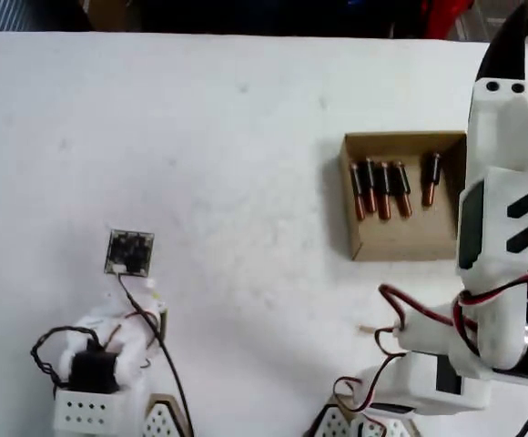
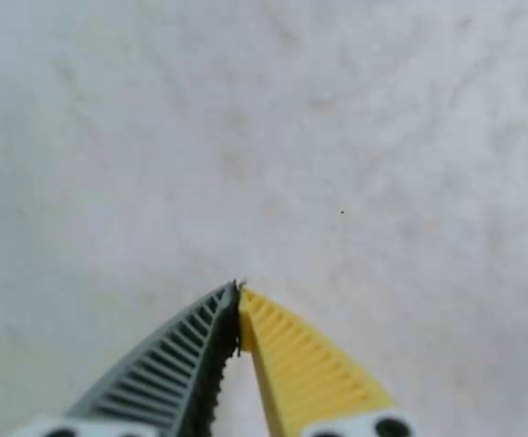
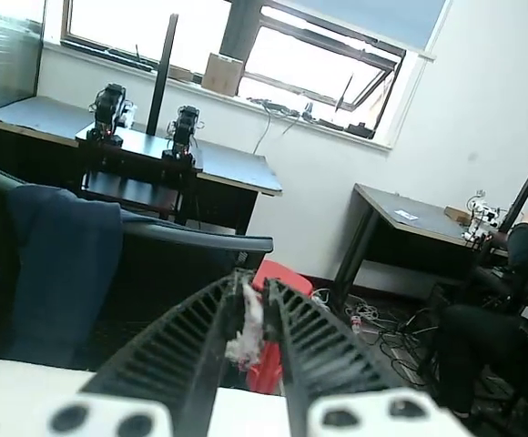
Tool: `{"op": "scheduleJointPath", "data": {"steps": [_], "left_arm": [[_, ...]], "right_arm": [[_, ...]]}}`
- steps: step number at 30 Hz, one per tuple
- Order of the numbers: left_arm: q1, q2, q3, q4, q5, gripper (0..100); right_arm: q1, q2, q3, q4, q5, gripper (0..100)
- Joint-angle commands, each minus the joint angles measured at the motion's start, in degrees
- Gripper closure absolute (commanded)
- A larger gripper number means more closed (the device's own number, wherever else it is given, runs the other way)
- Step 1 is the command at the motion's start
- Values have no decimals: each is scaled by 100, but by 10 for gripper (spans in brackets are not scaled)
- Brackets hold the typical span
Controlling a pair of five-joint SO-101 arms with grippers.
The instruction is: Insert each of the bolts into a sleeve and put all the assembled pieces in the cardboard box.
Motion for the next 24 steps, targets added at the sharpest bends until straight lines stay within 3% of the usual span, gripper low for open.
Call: {"op": "scheduleJointPath", "data": {"steps": [1, 14, 24], "left_arm": [[40, -31, 0, 26, -18, 977], [40, -31, 0, 26, -18, 977], [40, -31, 0, 26, -18, 977]], "right_arm": [[-57, 154, 255, 145, 44, 982], [-347, 233, 1556, 145, 44, 982], [-796, -1165, 2611, 145, 44, 982]]}}
